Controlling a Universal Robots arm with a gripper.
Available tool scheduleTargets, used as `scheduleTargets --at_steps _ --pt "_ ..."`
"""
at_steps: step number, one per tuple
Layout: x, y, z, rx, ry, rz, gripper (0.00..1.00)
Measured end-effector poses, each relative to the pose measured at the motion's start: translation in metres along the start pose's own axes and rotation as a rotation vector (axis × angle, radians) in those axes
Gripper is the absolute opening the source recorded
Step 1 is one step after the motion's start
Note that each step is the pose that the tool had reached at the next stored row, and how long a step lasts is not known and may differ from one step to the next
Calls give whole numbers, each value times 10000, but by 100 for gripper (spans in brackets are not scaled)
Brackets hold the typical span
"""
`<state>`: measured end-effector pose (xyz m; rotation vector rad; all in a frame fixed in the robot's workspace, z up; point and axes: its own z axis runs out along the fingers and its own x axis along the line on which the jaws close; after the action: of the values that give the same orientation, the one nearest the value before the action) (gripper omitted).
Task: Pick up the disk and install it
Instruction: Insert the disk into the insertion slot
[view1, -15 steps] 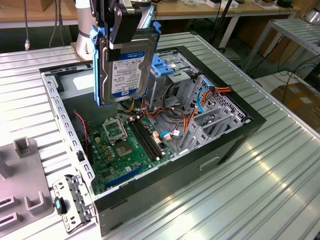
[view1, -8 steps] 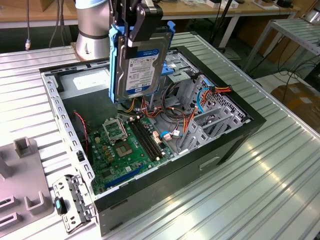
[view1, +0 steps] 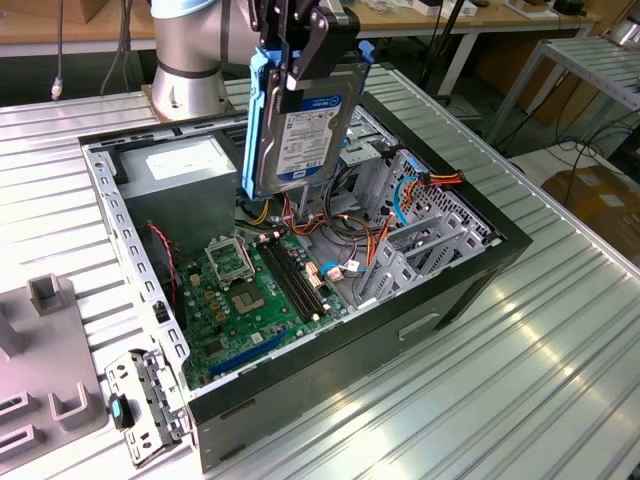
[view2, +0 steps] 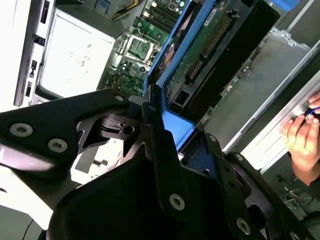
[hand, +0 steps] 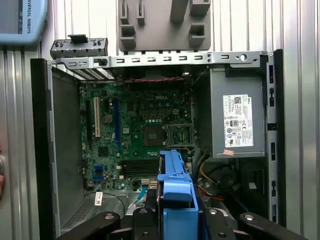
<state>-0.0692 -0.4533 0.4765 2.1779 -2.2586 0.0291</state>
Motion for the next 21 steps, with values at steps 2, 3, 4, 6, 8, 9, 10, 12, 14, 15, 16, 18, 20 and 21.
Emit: scheduleTargets --at_steps 2,3,4,6,8,9,10,12,14,15,16,18,20,21 --pt "6 -17 0 0 5 0 37" --pt "23 -17 1 0 4 0 37" --pt "41 -18 2 1 4 0 37" --pt "97 -20 3 0 7 1 37" --pt "162 -22 6 1 6 0 37" --pt "199 -24 7 1 7 0 37" --pt "234 -26 8 0 8 0 37" --pt "301 -28 11 1 6 0 37" --pt "381 -33 13 1 7 0 37" --pt "431 -36 15 1 6 0 37" --pt "456 -38 15 1 7 0 37" --pt "560 -45 19 1 7 0 37" --pt "618 -51 19 0 10 0 37" --pt "661 -56 21 0 9 0 37"
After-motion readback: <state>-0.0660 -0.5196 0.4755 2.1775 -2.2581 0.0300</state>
